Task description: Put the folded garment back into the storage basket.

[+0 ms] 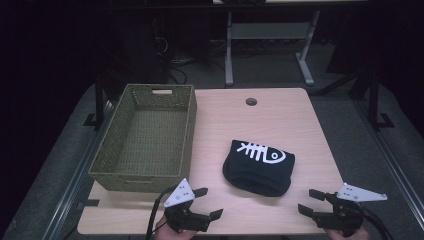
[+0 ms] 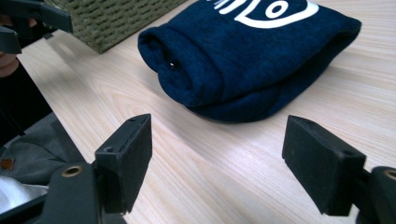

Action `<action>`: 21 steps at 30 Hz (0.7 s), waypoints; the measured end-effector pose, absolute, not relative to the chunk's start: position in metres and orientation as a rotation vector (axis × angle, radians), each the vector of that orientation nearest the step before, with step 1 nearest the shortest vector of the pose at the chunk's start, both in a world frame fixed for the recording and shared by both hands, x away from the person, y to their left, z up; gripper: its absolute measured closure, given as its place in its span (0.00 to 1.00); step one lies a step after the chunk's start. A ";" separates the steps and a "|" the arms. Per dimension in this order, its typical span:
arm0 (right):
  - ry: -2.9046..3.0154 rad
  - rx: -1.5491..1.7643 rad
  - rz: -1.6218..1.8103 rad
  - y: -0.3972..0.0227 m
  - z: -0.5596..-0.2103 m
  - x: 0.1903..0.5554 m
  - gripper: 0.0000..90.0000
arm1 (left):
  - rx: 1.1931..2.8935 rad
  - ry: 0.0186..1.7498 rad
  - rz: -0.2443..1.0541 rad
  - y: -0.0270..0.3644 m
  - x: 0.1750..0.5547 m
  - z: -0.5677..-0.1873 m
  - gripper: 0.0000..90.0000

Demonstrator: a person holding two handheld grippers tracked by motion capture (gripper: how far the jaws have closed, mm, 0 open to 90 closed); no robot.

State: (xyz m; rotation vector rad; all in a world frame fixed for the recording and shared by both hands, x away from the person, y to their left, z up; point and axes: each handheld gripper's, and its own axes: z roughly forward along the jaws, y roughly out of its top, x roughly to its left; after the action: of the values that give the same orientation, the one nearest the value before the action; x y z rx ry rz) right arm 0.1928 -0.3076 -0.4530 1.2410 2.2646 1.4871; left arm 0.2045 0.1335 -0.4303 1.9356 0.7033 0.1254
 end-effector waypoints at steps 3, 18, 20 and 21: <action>2.268 1.245 1.483 -0.308 -0.451 0.193 0.25 | 1.950 0.697 0.122 0.126 0.207 -0.431 0.21; 2.321 1.243 1.425 -0.300 -0.433 0.228 0.20 | 1.995 0.732 0.117 0.094 0.245 -0.435 0.20; 2.326 1.239 1.422 -0.299 -0.432 0.230 0.20 | 2.001 0.742 0.132 0.091 0.251 -0.438 0.20; 2.329 1.226 1.415 -0.298 -0.431 0.232 0.20 | 2.011 0.742 0.133 0.090 0.253 -0.439 0.20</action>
State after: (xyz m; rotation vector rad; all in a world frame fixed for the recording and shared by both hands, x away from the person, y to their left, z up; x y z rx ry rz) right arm 0.2322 -0.2982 -0.4309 1.2260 2.3286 1.4152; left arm 0.2532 0.0900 -0.4393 2.0107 0.7424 0.1333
